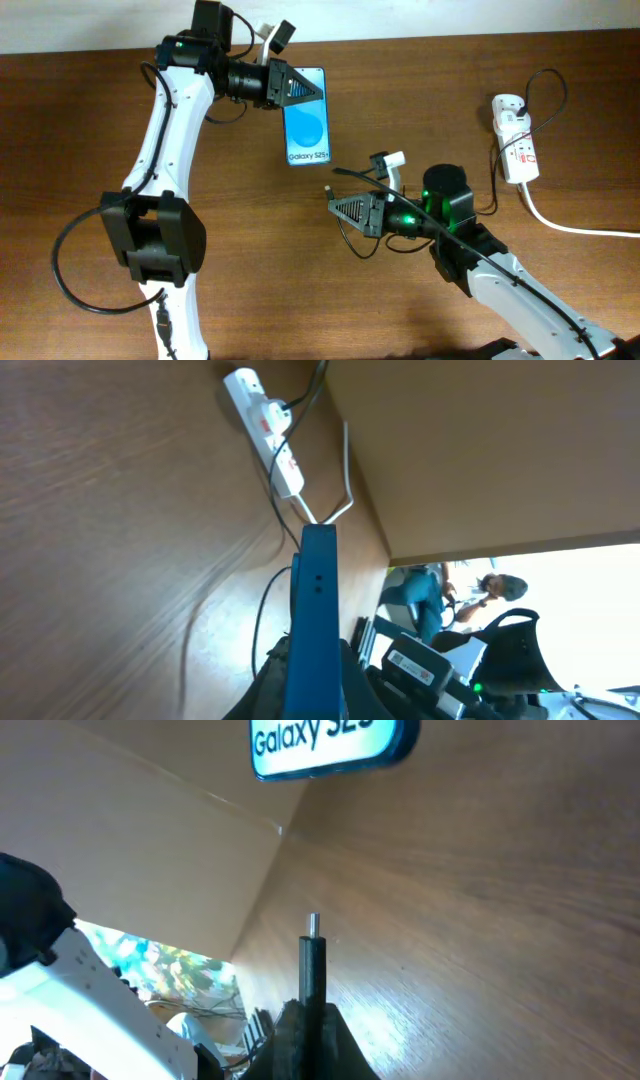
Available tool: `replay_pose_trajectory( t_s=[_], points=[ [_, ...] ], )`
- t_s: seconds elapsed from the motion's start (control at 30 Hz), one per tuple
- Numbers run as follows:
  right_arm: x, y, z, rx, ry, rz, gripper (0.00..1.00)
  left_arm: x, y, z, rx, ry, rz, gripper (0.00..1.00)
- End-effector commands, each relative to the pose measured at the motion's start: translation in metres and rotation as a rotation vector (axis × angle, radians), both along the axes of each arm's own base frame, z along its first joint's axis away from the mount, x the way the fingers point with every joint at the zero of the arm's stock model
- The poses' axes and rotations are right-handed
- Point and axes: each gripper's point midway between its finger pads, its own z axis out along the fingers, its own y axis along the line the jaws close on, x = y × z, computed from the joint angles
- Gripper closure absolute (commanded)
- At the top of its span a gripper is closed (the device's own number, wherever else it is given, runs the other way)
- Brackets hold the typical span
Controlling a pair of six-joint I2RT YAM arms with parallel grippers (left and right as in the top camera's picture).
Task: Plug charger to phone and switch on socket
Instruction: 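Raise the cable plug up toward the phone's bottom port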
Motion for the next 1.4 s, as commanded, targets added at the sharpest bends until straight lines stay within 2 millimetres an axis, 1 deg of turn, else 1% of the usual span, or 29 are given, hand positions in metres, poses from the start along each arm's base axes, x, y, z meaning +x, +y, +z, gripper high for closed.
replay_pose_trajectory(
  t_s=[0.0, 0.13, 0.23, 0.3, 0.47, 0.57, 0.67, 0.73, 0.83, 1.13, 1.23, 1.37],
  points=[
    [-0.004, 0.003, 0.014, 0.049, -0.001, 0.017, 0.96, -0.004, -0.006, 0.029, -0.152, -0.014, -0.057, 1.00],
    [0.005, 0.005, 0.042, 0.140, -0.040, -0.016, 0.96, 0.010, -0.009, 0.042, -0.189, 0.064, -0.017, 1.00],
    [0.012, 0.002, 0.043, 0.138, -0.052, -0.058, 0.96, 0.019, -0.011, 0.048, -0.200, 0.100, 0.011, 1.00],
    [0.014, 0.002, 0.052, 0.156, -0.095, -0.064, 0.96, 0.022, -0.011, 0.052, -0.207, 0.113, 0.019, 1.00],
    [0.025, -0.002, 0.061, 0.183, -0.111, -0.135, 0.96, 0.027, -0.009, 0.055, -0.211, 0.143, 0.041, 1.00],
    [0.036, -0.008, 0.061, 0.195, -0.077, -0.211, 0.96, 0.030, -0.010, 0.058, -0.219, 0.131, 0.041, 1.00],
    [0.042, -0.011, 0.062, 0.202, -0.071, -0.251, 0.96, 0.023, -0.022, 0.058, -0.217, 0.133, 0.017, 1.00],
    [0.042, -0.011, 0.065, 0.209, -0.082, -0.249, 0.96, 0.020, -0.028, 0.058, -0.216, 0.132, 0.003, 1.00],
    [0.041, -0.010, 0.070, 0.220, -0.101, -0.240, 0.96, 0.021, -0.029, 0.057, -0.210, 0.121, 0.008, 1.00],
    [0.042, -0.011, 0.070, 0.222, -0.105, -0.242, 0.96, 0.017, -0.038, 0.056, -0.206, 0.122, -0.007, 1.00],
    [0.041, -0.011, 0.075, 0.232, -0.123, -0.239, 0.96, 0.013, -0.043, 0.056, -0.205, 0.123, -0.019, 1.00],
    [0.041, -0.010, 0.075, 0.232, -0.123, -0.236, 0.96, 0.013, -0.043, 0.056, -0.205, 0.123, -0.019, 1.00]
  ],
)
